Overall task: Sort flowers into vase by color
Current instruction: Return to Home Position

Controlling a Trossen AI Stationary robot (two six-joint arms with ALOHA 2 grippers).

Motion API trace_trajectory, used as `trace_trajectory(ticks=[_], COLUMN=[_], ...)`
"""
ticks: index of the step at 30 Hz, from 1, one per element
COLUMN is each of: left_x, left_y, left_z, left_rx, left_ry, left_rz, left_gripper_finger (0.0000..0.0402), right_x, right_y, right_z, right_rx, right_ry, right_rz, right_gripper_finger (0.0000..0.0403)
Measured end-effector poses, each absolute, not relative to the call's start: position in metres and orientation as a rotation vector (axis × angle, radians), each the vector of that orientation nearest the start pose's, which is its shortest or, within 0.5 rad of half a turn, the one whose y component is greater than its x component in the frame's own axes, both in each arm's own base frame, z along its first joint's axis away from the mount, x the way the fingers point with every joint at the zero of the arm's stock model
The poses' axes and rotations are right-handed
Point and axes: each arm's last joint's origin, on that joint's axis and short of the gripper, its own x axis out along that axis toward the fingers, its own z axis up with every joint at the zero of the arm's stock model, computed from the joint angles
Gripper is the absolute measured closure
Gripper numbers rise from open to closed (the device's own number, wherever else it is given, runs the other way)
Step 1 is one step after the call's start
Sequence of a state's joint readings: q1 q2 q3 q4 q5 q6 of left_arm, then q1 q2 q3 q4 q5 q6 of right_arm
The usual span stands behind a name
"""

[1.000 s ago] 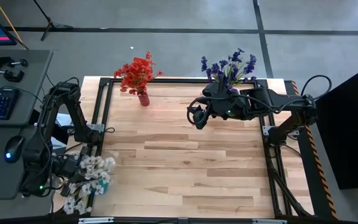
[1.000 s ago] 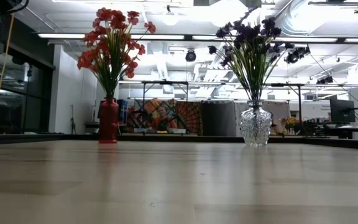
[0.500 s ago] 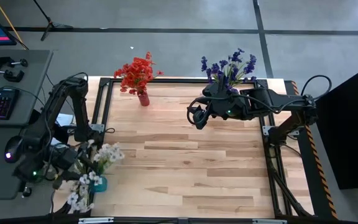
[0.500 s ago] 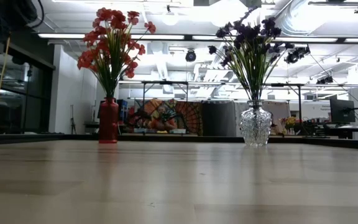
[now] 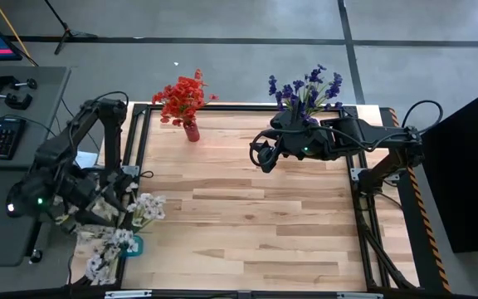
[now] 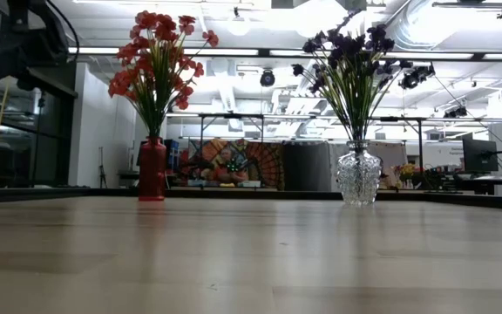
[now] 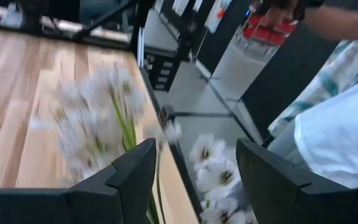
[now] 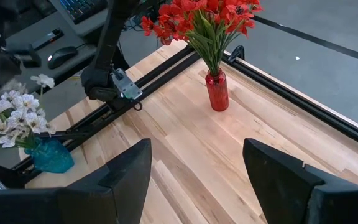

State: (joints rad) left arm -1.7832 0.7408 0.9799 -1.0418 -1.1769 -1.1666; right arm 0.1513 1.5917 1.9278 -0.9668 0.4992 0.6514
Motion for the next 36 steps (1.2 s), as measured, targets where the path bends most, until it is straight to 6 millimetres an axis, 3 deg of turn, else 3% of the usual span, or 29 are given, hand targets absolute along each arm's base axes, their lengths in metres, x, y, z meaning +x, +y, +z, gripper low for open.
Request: trace_trajectory(ticks=[14,24,31,36], left_x=[0.018,0.028,0.028,0.029], left_y=[-0.058,-0.017,-0.007,0.011], left_z=[0.431,0.508,0.546,0.589], left_rx=[-0.290,-0.129,-0.199,-0.233], left_ry=[0.165,0.017,-0.012,-0.136], left_rz=[-0.383,-0.168,-0.140,-0.162], left_gripper_finger=[0.0195,0.0195,0.0195,0.0195], right_x=[0.311,0.308,0.295,0.289], right_y=[0.034,0.034,0.031,0.018], right_z=[0.450,0.447,0.452,0.459], right_rx=[0.352,0.286,0.182,0.069], right_ry=[0.491,0.538,0.578,0.578], right_rz=[-0.475,-0.466,-0.446,-0.442], right_gripper_finger=[0.0160,0.0160,0.0160,0.0160])
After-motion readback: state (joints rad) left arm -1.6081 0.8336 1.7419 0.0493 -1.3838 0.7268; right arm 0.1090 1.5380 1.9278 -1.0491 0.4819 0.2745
